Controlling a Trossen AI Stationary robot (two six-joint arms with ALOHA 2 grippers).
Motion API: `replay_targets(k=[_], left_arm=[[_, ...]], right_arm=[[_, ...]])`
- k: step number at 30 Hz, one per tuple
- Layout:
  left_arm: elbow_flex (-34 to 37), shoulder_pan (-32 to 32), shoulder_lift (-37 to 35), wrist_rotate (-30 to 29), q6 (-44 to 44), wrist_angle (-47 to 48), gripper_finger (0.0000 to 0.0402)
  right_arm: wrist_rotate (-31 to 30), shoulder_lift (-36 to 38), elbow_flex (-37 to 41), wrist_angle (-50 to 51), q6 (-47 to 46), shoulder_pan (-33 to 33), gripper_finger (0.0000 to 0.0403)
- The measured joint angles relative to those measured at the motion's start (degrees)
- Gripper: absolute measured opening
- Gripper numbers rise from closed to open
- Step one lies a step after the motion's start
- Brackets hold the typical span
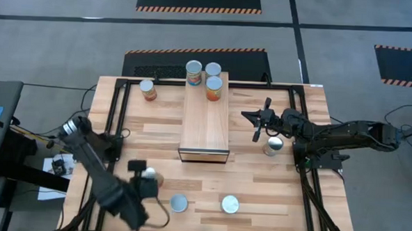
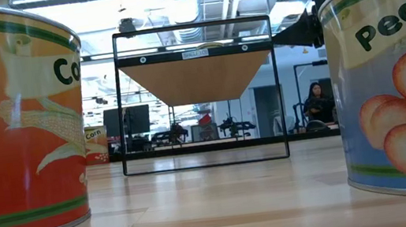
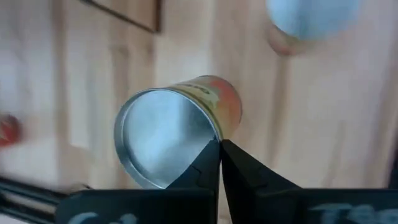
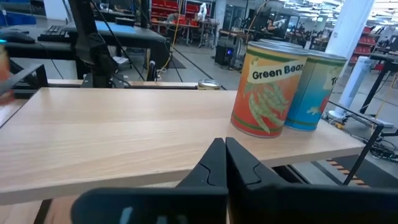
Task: Pick and place cans onto a shelf
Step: Put the canned green beans on the shelf aligned with other canned green beans
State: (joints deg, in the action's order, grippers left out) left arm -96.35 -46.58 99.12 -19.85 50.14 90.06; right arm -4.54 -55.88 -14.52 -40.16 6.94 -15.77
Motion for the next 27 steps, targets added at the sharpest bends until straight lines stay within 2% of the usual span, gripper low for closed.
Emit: replay_targets(k=[3,7,13,17,21,27], left_arm=[[0.0,3.8,-3.3,-2.9,-6.0,-0.1,0.0],[0.0,7.8,-8.6,-3.5,-11.0,0.0,0.0],[0.0,9.0,-16.3,-1.2,-13.8,-0.3,0.0],[0.0,11.3,-20.2,-2.1,-18.7,-3.2,0.0],[0.0,16.9,-22.3,-4.5,-27.8,-4.7,0.0],[0.0,29.9,-22.3,-3.1,-47.0,-7.8,0.0]], right_arm=[[0.0,0.0,0.0,0.0,0.0,0.0,0.0012],[0.0,0.0,0.0,0.1,0.0,0.0,0.0009],[0.0,0.0,0.0,1.8,0.0,0.0,0.0006],[0.0,0.0,0.0,1.5,0.0,0.0,0.0013],[0.0,0.0,0.0,1.5,0.0,0.0,0.0007],[0.0,0.0,0.0,1.3,0.0,0.0,0.0009]])
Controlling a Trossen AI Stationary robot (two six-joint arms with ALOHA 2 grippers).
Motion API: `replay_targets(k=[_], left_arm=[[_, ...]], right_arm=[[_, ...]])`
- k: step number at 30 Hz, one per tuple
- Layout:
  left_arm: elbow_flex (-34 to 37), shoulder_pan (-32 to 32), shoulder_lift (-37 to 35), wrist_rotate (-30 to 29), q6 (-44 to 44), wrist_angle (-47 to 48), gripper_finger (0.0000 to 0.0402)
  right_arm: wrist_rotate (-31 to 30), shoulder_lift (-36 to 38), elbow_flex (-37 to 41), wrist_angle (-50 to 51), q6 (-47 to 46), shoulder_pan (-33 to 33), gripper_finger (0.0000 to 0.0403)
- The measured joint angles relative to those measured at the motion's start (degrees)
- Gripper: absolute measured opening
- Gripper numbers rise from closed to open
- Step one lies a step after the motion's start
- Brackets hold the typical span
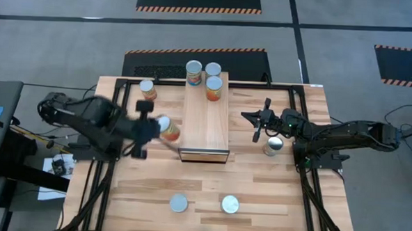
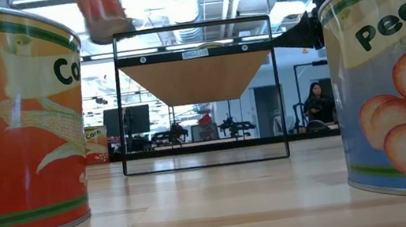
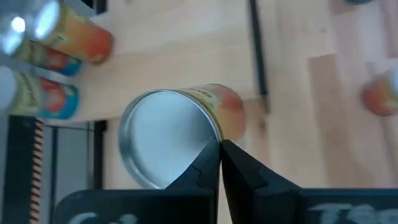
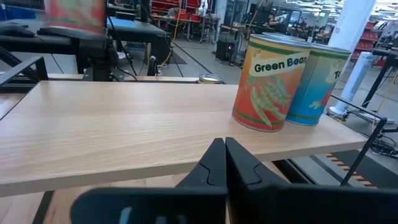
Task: Pick and place cans onto a shelf
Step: Put the canned green beans on the shelf aligned with other canned green beans
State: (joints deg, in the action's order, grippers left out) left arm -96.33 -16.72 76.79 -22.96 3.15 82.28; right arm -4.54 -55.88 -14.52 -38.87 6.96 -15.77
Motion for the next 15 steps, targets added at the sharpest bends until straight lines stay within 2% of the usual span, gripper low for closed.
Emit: replay_targets(k=[4,7,15], left_arm=[[-0.4,8.5,0.1,4.1,-11.3,-5.2,0.0],[-1.5,14.0,1.0,4.5,-18.1,-6.1,0.0],[-7.1,25.0,8.2,7.3,-30.9,-6.2,0.0]], right_arm=[[0.0,0.0,0.0,0.1,0.0,0.0,0.0011],[0.0,0.0,0.0,0.3,0.0,0.0,0.0005],[0.0,0.0,0.0,0.3,0.0,0.0,0.0013]])
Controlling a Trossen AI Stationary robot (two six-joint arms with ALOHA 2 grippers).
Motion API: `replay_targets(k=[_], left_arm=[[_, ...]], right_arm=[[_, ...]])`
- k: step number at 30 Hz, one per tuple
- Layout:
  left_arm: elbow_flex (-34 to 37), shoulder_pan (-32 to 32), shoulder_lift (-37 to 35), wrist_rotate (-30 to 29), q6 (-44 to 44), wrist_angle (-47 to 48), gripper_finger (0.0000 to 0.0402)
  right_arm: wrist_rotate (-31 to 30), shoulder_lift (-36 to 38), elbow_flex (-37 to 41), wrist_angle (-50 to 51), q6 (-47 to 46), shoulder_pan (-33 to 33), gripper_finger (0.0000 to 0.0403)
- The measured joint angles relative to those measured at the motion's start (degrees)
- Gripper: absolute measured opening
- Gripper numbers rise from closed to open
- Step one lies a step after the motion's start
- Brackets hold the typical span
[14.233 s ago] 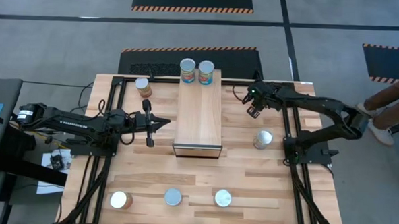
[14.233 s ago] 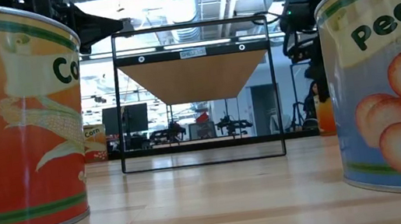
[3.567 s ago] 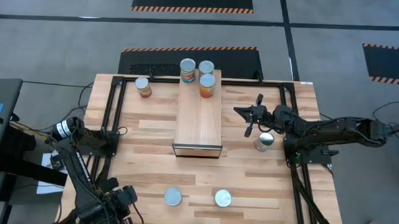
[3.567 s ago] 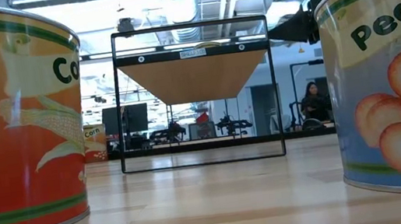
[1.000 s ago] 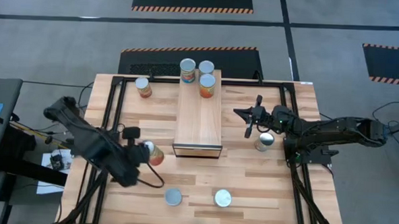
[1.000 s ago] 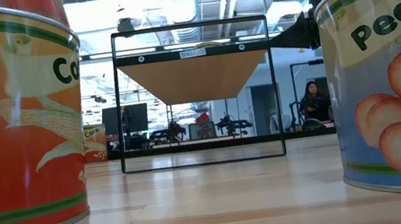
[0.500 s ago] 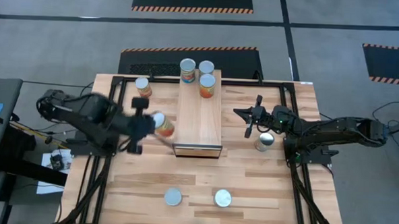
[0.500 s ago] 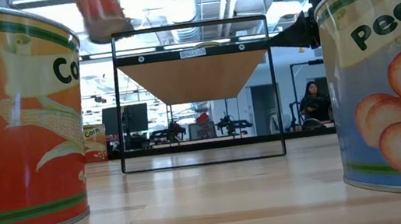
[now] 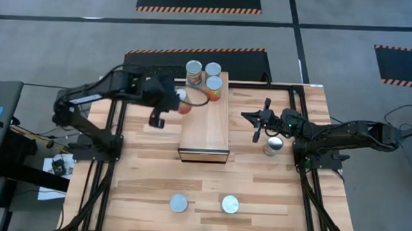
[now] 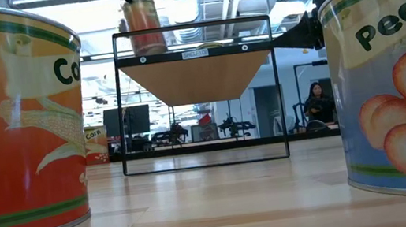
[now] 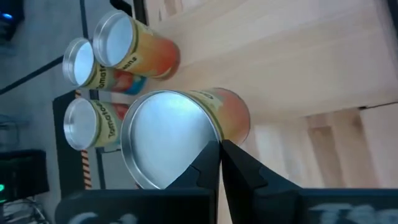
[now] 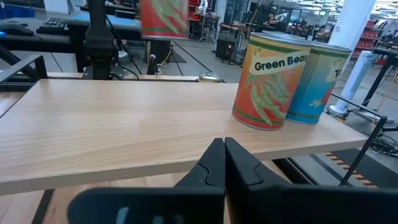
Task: Pick and place cans onto a shelf
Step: Put the canned green beans on the shelf aligned with other canned green beans
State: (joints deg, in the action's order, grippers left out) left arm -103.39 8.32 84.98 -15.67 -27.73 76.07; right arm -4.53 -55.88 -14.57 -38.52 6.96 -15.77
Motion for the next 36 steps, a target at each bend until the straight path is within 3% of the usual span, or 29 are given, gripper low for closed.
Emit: replay_targets(k=[7,15,36], left_arm=[[-6.2,5.1,7.2,3.1,-5.8,0.0,0.0],[-7.7,9.3,12.7,2.8,-9.3,0.0,0.0],[-7.7,12.3,15.7,4.5,-10.8,-4.6,0.0]], right_arm=[[0.0,0.0,0.0,0.3,0.0,0.0,0.0004],[0.0,0.0,0.0,0.4,0.0,0.0,0.0013],[0.0,0.0,0.0,0.8,0.5,0.0,0.0007]])
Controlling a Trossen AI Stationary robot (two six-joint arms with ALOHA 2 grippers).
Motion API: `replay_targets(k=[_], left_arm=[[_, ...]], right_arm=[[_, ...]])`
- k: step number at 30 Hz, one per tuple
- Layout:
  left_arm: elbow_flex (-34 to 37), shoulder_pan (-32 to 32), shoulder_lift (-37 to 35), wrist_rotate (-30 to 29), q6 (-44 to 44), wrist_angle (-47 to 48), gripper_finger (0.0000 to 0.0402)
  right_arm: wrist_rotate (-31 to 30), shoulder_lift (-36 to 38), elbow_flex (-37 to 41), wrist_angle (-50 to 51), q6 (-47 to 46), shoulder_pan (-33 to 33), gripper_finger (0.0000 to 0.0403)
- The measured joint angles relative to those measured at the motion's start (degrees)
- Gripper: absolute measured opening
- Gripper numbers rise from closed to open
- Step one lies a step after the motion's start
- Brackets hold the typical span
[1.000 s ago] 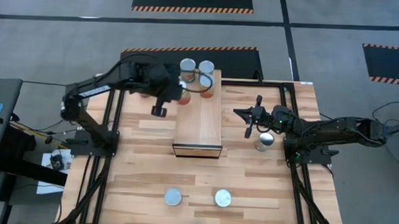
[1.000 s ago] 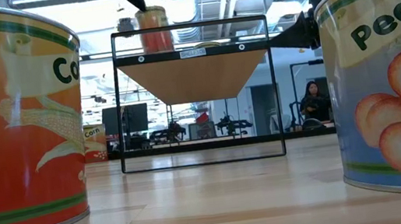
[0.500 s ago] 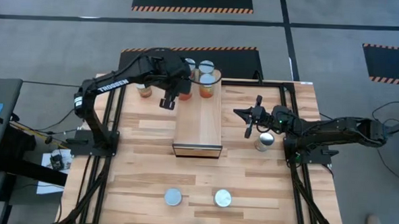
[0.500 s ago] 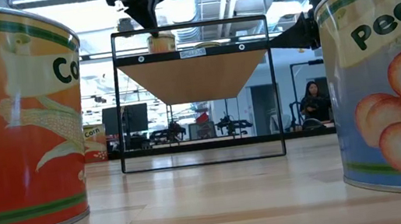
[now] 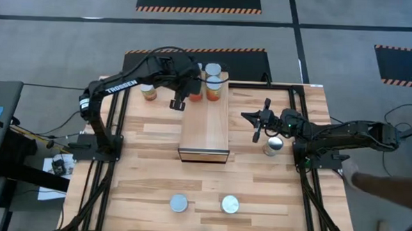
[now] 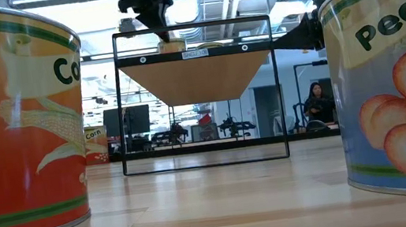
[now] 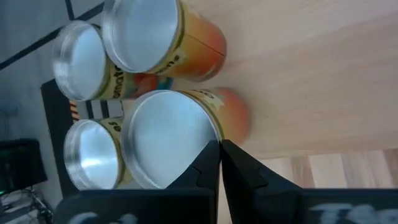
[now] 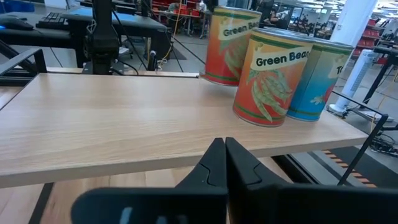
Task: Pick and place cans onto a shelf
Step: Put the canned green beans on the shelf aligned with other canned green beans
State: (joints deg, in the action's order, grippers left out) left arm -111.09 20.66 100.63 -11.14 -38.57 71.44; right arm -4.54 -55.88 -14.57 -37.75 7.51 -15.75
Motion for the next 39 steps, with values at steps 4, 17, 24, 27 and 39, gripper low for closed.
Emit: replay_targets(k=[4,17,24,27,39], left_arm=[[0.0,0.7,-0.1,0.3,0.0,-0.6,0.0],[0.0,1.7,-0.1,2.5,0.7,-1.8,0.0],[0.1,2.4,0.8,3.6,1.2,-1.9,0.0],[0.0,2.4,1.5,3.6,1.3,-1.8,0.0],[0.1,2.5,2.2,0.3,1.9,-2.0,0.0]], right_arm=[[0.0,0.0,0.0,0.2,0.0,0.0,0.0013],[0.0,0.0,0.0,0.3,-0.1,0.0,0.0011],[0.0,0.0,0.0,0.2,0.0,0.0,0.0006],[0.0,0.0,0.0,0.3,0.0,0.0,0.001],[0.0,0.0,0.0,0.6,0.0,0.0,0.0009]])
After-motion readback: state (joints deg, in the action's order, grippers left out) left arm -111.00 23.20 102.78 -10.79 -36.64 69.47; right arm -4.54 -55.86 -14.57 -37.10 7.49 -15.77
